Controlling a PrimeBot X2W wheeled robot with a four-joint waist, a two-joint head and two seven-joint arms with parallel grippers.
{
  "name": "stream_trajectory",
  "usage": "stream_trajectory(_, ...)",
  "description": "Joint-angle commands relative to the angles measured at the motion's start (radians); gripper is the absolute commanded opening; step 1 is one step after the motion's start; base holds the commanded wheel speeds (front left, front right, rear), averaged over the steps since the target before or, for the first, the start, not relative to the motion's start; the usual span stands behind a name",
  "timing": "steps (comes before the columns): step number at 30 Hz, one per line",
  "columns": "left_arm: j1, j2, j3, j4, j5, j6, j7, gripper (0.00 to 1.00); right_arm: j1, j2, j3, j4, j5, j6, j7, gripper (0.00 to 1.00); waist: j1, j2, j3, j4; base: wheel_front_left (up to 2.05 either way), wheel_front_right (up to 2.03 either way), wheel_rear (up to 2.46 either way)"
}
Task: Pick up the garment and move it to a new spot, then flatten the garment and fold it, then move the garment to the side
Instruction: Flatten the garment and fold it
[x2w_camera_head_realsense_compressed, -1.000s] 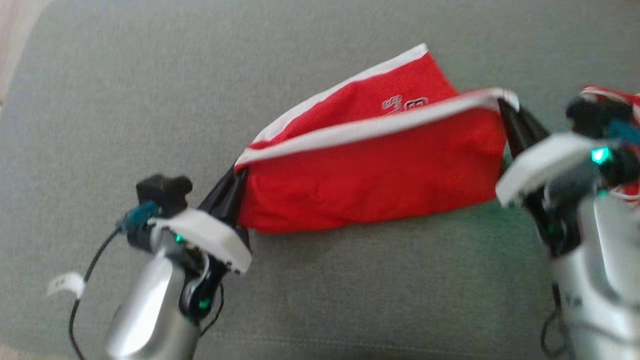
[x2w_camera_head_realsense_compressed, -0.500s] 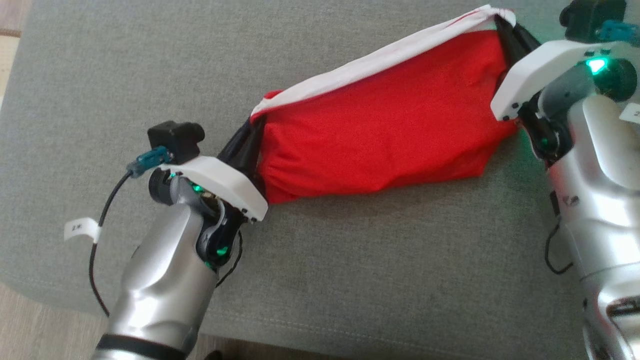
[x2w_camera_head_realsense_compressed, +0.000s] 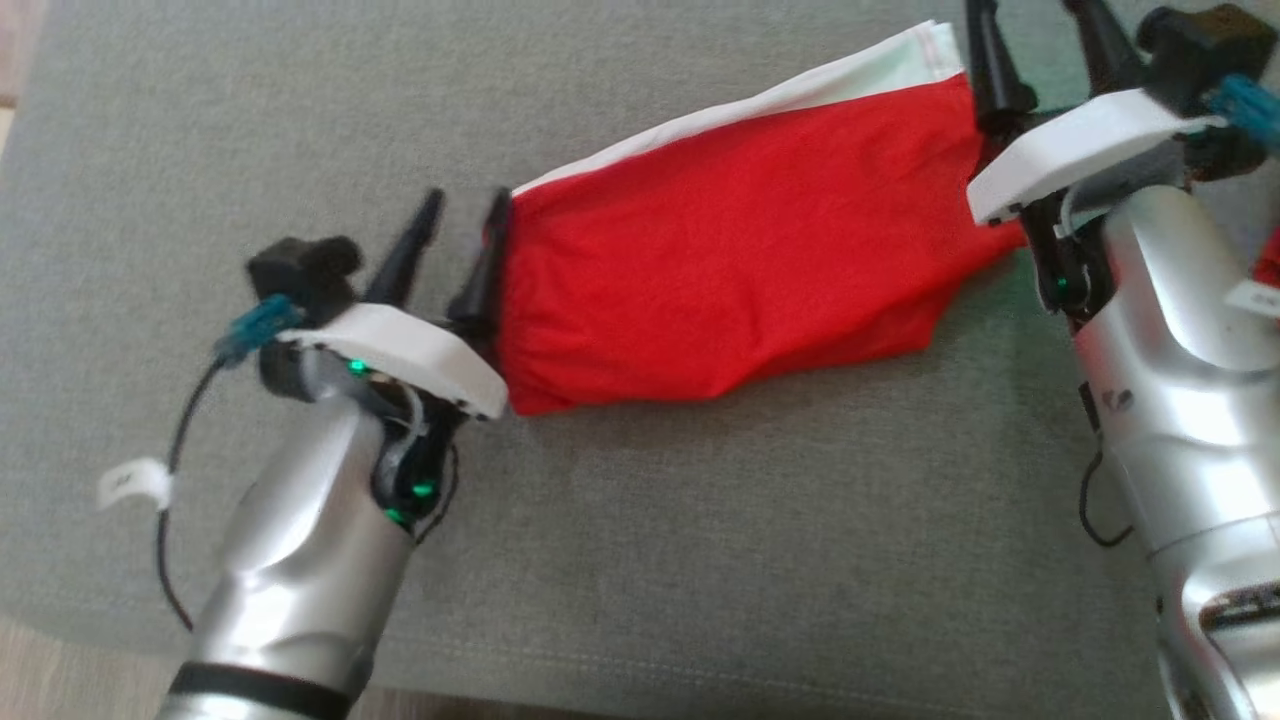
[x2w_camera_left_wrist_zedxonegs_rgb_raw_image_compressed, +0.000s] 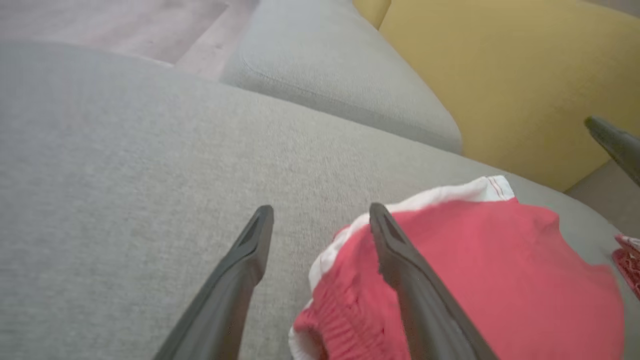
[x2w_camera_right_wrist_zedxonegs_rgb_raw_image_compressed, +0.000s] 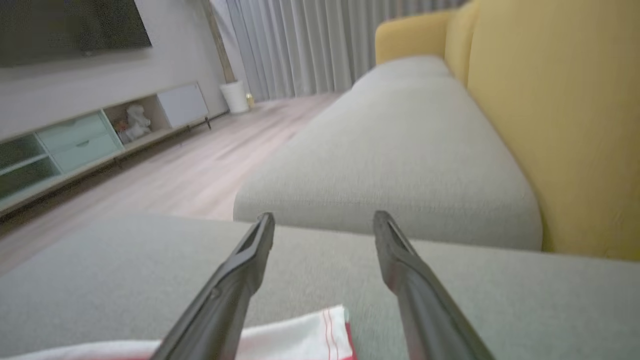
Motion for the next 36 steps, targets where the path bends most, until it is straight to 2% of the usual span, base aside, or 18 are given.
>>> stream_trajectory(1, 0.008, 0.035, 0.061, -0.059, 0.015, 0.014, -0.011, 1.0, 0.028, 0.024, 0.004, -0.05, -0.02, 0.007, -0.019, 1.0, 0.0, 0.0, -0.014, -0.016, 0.0, 0.0, 0.0)
stream_trajectory(6, 0.1, 0.051, 0.18, -0.267, 0.135, 0.086, -0.012, 1.0, 0.166, 0.057, -0.07, -0.214, -0.106, 0.007, -0.045, 1.0, 0.0, 0.0, -0.046, -0.056, 0.0, 0.0, 0.0)
stream_trajectory(9, 0.159, 0.052, 0.222, -0.356, 0.19, 0.105, -0.012, 1.0, 0.272, 0.075, -0.119, -0.333, -0.157, 0.007, -0.028, 1.0, 0.0, 0.0, -0.064, -0.072, 0.0, 0.0, 0.0)
stream_trajectory(14, 0.24, 0.066, 0.244, -0.44, 0.272, 0.117, -0.012, 1.0, 0.479, 0.103, -0.189, -0.562, -0.212, 0.007, 0.044, 1.0, 0.0, 0.0, -0.092, -0.084, 0.0, 0.0, 0.0)
stream_trajectory(21, 0.333, 0.072, 0.235, -0.446, 0.312, 0.107, -0.012, 1.0, 0.751, 0.118, -0.23, -0.82, -0.237, 0.007, 0.154, 1.0, 0.0, 0.0, -0.129, -0.094, 0.0, 0.0, 0.0)
stream_trajectory(28, 0.397, 0.073, 0.229, -0.441, 0.32, 0.102, -0.012, 1.0, 0.861, 0.119, -0.216, -0.929, -0.209, 0.007, 0.204, 1.0, 0.0, 0.0, -0.156, -0.102, 0.0, 0.0, 0.0)
stream_trajectory(36, 0.417, 0.074, 0.223, -0.428, 0.311, 0.104, -0.009, 1.0, 0.895, 0.119, -0.221, -0.983, -0.217, 0.007, 0.239, 1.0, 0.0, 0.0, -0.163, -0.103, 0.0, 0.0, 0.0)
